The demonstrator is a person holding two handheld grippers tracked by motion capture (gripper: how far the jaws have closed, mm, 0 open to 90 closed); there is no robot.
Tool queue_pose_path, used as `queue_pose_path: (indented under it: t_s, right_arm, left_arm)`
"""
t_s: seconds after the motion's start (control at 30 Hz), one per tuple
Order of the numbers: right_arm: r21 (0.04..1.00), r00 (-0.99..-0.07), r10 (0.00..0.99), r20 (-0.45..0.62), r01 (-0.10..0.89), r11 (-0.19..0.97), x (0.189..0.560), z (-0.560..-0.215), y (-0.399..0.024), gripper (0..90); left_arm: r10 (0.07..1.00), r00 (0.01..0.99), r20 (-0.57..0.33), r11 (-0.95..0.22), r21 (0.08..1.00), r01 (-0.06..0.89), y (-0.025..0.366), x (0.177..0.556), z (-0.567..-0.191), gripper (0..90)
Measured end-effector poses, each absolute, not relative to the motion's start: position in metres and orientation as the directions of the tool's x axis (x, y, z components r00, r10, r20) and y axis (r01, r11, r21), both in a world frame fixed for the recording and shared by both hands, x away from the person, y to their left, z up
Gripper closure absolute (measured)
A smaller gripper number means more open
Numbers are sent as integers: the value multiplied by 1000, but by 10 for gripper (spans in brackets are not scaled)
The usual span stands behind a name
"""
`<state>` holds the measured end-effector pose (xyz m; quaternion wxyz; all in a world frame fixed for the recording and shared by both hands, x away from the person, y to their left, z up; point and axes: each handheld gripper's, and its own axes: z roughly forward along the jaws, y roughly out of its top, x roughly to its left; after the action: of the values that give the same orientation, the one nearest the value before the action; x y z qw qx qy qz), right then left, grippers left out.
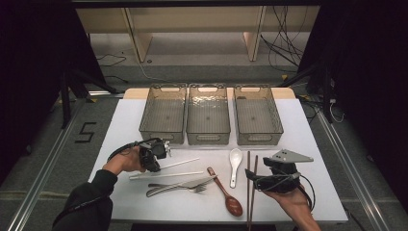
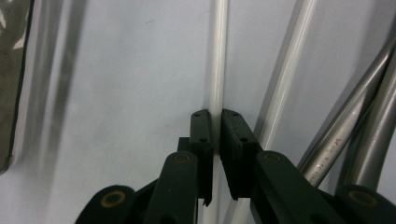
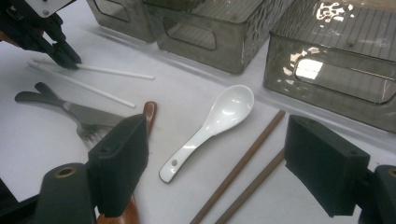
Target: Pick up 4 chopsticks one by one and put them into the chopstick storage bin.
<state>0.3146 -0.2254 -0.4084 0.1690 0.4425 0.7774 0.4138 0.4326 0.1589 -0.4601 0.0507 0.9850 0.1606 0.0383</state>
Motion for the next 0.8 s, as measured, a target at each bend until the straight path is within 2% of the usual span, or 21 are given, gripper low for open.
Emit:
queue_pose_path:
  t_s: [0.4, 0.8]
  right_arm:
    - [792, -559, 823, 96, 544, 277, 315, -409, -224, 233]
    - [793, -562, 822, 96, 542, 278, 314, -407, -225, 232]
  left_arm:
    - [267, 960, 84, -958, 128, 255, 160, 430, -460, 840]
    - [279, 952, 127, -947, 200, 250, 162, 427, -439, 843]
